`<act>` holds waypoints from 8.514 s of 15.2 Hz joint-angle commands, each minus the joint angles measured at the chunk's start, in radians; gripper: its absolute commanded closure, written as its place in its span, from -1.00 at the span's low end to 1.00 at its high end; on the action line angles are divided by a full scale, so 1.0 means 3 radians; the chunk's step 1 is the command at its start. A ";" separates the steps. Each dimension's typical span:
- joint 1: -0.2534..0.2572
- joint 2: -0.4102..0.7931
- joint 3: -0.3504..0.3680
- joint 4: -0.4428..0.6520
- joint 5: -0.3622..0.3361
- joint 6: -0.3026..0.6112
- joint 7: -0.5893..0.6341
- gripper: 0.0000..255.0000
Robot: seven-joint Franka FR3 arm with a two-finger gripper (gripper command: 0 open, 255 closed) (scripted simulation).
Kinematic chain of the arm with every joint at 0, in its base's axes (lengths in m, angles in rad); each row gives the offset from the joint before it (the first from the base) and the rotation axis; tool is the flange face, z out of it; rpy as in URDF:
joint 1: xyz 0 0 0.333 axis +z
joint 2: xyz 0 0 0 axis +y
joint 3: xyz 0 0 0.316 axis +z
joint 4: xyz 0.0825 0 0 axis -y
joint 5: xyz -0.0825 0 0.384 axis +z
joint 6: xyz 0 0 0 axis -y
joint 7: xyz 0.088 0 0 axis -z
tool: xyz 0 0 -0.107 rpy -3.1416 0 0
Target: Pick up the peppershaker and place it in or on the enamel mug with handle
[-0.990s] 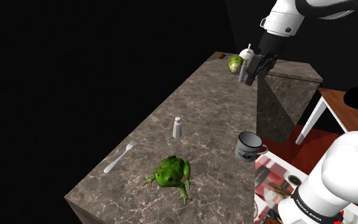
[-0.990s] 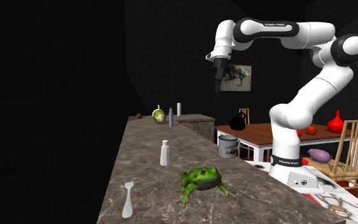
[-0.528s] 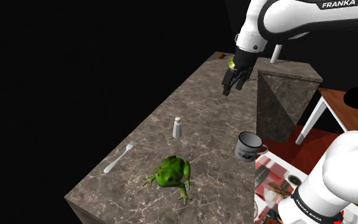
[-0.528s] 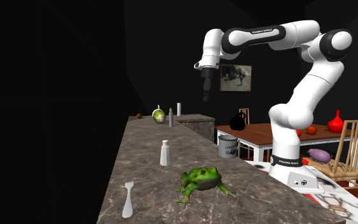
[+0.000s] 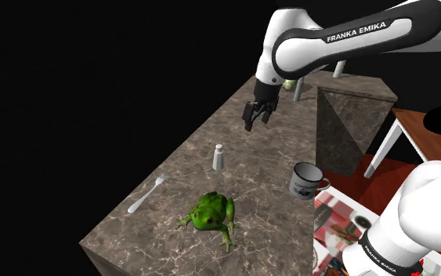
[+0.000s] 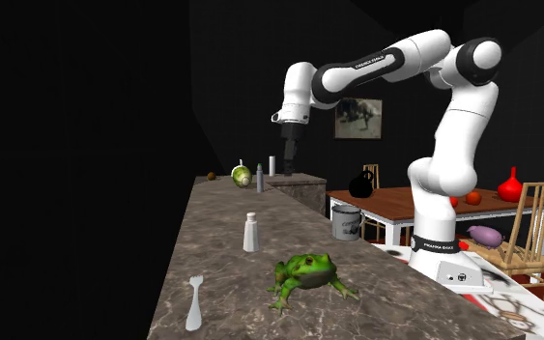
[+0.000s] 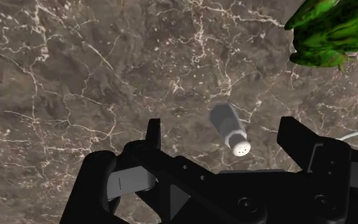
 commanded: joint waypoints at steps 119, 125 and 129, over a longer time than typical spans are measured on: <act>-0.0226 -0.2477 -0.0569 -0.1879 -0.0314 -0.0672 -0.0630 1.00; -0.0220 -0.2463 -0.0563 -0.1882 -0.0310 -0.0655 -0.0623 -1.00; -0.0225 -0.2488 -0.0567 -0.1772 -0.0313 -0.0791 -0.0629 -1.00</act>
